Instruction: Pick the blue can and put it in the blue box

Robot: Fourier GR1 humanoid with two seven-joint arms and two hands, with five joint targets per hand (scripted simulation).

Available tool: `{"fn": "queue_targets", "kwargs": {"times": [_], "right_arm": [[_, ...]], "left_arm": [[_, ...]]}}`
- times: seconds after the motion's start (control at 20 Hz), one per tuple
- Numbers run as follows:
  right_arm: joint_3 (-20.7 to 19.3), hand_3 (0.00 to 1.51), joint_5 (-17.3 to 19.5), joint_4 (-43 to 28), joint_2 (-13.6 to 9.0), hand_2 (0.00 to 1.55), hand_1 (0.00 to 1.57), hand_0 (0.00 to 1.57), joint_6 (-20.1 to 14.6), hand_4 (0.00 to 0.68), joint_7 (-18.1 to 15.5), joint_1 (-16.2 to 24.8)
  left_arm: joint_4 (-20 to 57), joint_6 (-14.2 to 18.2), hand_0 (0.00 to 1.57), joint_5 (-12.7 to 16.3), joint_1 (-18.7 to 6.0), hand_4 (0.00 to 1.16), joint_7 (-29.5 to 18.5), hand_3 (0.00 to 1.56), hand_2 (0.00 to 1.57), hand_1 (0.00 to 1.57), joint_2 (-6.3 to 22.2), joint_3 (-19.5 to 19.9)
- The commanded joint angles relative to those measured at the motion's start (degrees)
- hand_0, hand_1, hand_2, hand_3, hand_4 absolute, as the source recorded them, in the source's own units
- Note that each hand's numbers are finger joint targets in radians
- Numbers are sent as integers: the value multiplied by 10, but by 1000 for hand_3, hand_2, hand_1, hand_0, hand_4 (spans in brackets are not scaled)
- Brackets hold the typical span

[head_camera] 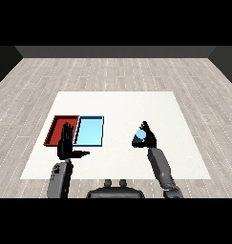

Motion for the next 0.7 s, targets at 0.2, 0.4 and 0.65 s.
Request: {"fn": "queue_targets", "kwargs": {"times": [0.2, 0.4, 0.65], "right_arm": [[0, 0, 14, 82, 3, 0, 0, 0, -4, 0, -24, -48], [-1, 0, -2, 62, 11, 0, 0, 0, 0, 0, 3, -64], [-12, 0, 4, 85, 0, 0, 0, 0, -21, 0, -7, -71]], "left_arm": [[-28, -2, 0, 5, 11, 0, 12, 0, 0, 0, 4, 1], [0, 3, 0, 2, -13, 0, 3, 0, 0, 0, -3, -1], [-37, 13, 0, -8, 18, 0, 5, 0, 0, 0, -8, -8]]}}
